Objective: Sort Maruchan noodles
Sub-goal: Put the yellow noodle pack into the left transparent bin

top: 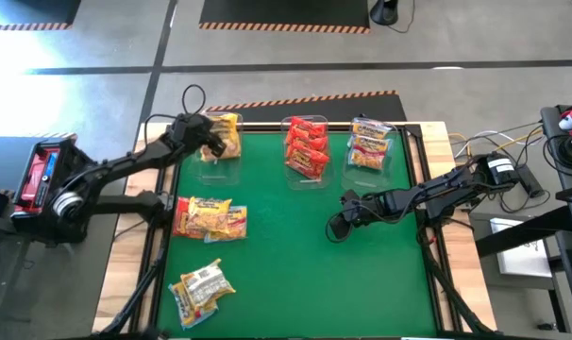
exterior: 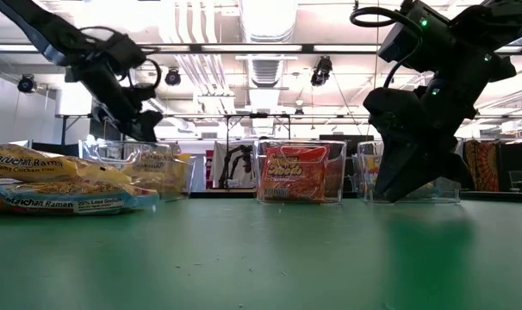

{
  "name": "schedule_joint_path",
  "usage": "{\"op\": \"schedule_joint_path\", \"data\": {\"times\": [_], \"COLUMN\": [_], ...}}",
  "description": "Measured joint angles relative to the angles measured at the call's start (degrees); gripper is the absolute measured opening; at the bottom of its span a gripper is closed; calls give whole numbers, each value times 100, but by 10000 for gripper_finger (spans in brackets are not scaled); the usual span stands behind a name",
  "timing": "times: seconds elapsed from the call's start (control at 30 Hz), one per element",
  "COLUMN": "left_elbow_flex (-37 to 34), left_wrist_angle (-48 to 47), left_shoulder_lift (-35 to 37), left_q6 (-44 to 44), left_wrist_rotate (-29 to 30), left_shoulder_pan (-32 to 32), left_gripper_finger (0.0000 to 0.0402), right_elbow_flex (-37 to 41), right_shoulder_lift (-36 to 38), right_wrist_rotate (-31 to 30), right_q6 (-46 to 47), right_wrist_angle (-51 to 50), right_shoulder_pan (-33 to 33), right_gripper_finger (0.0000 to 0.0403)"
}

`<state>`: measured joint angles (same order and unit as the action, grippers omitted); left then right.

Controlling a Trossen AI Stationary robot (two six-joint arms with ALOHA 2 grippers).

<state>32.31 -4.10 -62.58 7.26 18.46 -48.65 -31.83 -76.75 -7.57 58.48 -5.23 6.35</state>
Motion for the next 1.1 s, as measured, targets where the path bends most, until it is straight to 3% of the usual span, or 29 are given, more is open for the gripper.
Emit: {"op": "schedule_joint_path", "data": {"times": [0.27, 0.77, 0.93, 1.1], "left_elbow_flex": [-10, -19, -19, -19], "left_wrist_angle": [-586, -1566, -1578, -1629], "left_shoulder_lift": [778, 1182, 1182, 1224], "left_q6": [-618, -3124, -3531, -4182], "left_wrist_rotate": [-31, -1465, -1486, -1132], "left_shoulder_pan": [578, 1985, 2870, 3625], "left_gripper_finger": [228, 228, 228, 228], "right_elbow_flex": [0, 0, 0, 0], "right_shoulder_lift": [0, 0, 0, 0], "right_wrist_rotate": [0, 0, 1, 0], "right_q6": [0, 0, 0, 0], "right_wrist_angle": [0, 0, 0, 0], "right_shoulder_pan": [-2, 0, 0, -1], "right_gripper_finger": [128, 128, 128, 128]}}
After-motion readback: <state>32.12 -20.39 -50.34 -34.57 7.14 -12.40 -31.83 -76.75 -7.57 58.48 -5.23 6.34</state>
